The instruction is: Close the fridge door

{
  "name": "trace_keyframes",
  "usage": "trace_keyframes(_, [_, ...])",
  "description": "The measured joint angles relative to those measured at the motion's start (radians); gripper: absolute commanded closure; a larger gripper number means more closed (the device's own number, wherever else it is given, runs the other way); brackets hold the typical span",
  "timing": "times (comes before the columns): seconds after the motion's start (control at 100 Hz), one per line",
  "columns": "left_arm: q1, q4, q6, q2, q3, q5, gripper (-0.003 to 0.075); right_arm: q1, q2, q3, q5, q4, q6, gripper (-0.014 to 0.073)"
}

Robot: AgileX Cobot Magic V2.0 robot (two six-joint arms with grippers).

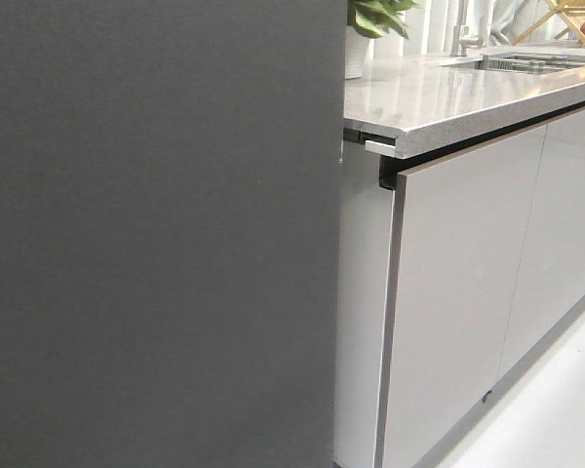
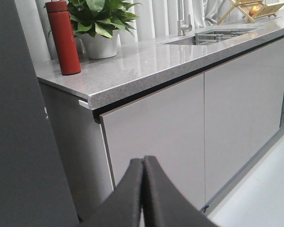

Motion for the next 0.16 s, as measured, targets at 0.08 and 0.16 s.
trace_keyframes(0.08, [0.000, 0.000, 0.000, 0.000, 0.000, 0.000, 0.0740, 0.000, 0.000, 0.000, 0.000, 0.000, 0.000, 0.0638])
trace_keyframes(0.16, [0.000, 0.000, 0.000, 0.000, 0.000, 0.000, 0.0740, 0.000, 0.000, 0.000, 0.002, 0.000, 0.000, 0.0638])
